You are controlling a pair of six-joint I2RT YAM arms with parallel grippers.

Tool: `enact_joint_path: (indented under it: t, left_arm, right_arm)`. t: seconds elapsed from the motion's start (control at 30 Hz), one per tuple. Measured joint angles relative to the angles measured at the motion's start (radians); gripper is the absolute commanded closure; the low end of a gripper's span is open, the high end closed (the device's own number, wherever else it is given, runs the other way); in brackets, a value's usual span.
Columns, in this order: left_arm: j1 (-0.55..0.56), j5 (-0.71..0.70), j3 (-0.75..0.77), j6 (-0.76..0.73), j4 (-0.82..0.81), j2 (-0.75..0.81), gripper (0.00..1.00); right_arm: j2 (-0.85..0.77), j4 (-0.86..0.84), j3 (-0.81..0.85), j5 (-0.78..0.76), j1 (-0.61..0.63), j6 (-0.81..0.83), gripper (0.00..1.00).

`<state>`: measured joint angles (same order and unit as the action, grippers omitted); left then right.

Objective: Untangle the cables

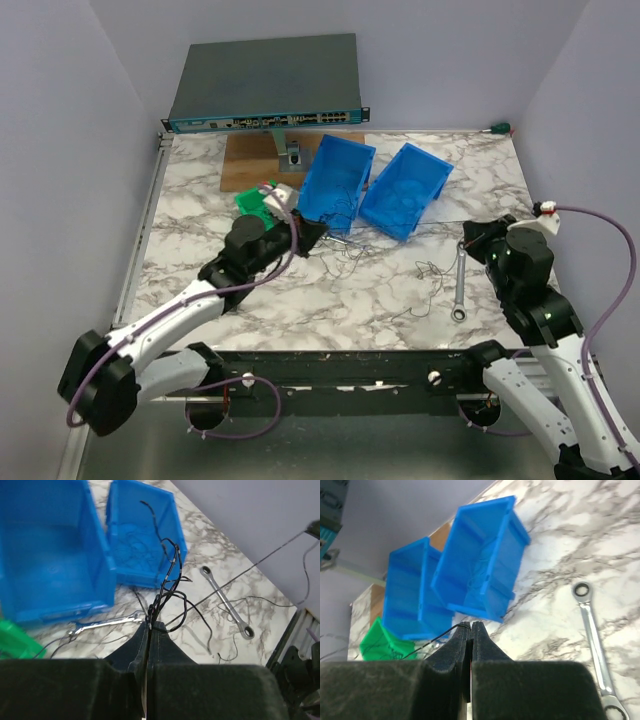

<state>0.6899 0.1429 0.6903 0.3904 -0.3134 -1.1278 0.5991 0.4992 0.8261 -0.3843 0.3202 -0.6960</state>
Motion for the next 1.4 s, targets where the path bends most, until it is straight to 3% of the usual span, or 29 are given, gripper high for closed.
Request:
enact_joint_path:
  t: [0.13,0.33,0.63,0.9,1.07,1.4]
  left_arm:
    - [-0.127,0.011,-0.13,0.085,0.02,0.162,1.0]
    - [-0.268,-0.235,-0.251,0.166,0.26,0.3,1.0]
    - [-0.278,-0.588,-0.289,0.274,0.535,0.586,1.0]
    - [-0.278,-0.953,-0.305,0.601,0.871,0.771,1.0]
    - [-0.278,-1.057,-0.362,0.658,0.916,0.88,1.0]
    - [-0.278,-1.162,-0.368,0.651,0.914,0.88,1.0]
  right_arm:
    - [-0.068,0.023,-0.031,-0.097,0.001,-0.047,0.99]
    - [-0.12,0.011,-0.033,-0.293,-0.028,-0.071,0.99]
    - [-0.068,0.012,-0.033,-0.332,-0.028,-0.074,0.99]
    - [-0.154,0.031,-0.032,-0.46,-0.028,-0.12,0.99]
    - [-0.163,0.0,-0.032,-0.422,-0.029,-0.076,0.99]
    - [0.027,-0.001,-0.024,-0.267,-0.029,-0.051,0.99]
